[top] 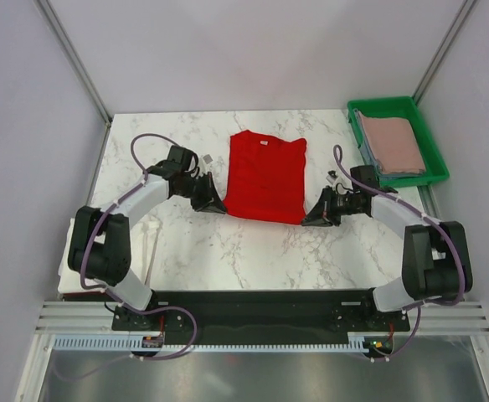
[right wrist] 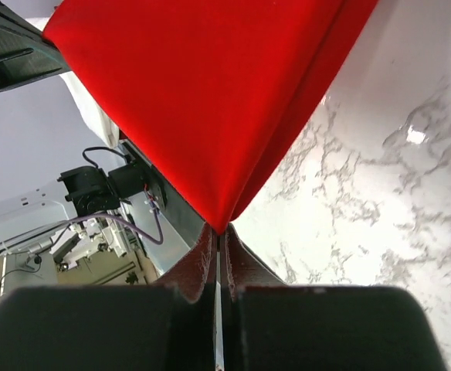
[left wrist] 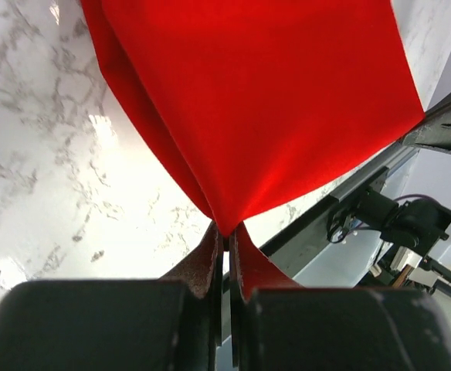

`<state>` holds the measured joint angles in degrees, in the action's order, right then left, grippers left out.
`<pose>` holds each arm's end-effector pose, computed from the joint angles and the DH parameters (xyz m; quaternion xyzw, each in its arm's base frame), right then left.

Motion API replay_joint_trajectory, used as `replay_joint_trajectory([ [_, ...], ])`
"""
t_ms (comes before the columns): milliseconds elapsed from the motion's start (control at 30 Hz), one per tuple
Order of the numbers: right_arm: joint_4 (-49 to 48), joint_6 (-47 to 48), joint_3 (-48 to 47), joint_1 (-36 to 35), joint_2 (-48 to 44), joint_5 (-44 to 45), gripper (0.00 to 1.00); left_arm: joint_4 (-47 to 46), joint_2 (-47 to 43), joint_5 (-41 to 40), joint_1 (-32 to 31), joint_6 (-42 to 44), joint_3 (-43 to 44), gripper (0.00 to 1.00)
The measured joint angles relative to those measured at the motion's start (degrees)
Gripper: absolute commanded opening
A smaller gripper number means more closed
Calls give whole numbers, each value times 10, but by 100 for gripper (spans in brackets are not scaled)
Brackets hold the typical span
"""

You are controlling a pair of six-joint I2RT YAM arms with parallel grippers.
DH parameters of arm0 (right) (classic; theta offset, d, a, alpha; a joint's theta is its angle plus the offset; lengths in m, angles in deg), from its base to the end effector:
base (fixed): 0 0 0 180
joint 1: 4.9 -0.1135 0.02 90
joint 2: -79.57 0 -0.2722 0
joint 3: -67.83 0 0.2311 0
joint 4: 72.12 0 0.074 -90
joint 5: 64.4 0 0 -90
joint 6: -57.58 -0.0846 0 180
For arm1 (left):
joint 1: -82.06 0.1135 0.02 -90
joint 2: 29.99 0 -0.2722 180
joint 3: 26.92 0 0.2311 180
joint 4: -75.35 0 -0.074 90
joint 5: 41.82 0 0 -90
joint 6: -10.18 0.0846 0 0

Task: Fold and stack the t-shirts
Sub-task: Fold the tshirt

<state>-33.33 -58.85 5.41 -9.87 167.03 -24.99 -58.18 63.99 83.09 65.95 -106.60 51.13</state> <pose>0.2669 0.0888 0.1730 0.0689 0.8833 0.4560 0.0844 0.3012 -0.1374 0.1946 -0.0149 0.9291 -0.3543 0.1053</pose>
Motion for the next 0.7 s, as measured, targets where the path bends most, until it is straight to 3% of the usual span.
replay_joint_trajectory([
  [367, 14, -11, 34, 2, -118, 1, 0, 3, -69, 1, -5, 9, -30, 2],
  [533, 14, 0, -18, 20, -61, 11, 0, 11, 8, -2, -5, 29, 57, 2],
  [700, -2, 19, -158, 40, 61, 26, 0, 13, 114, -23, -5, 55, 207, 2],
])
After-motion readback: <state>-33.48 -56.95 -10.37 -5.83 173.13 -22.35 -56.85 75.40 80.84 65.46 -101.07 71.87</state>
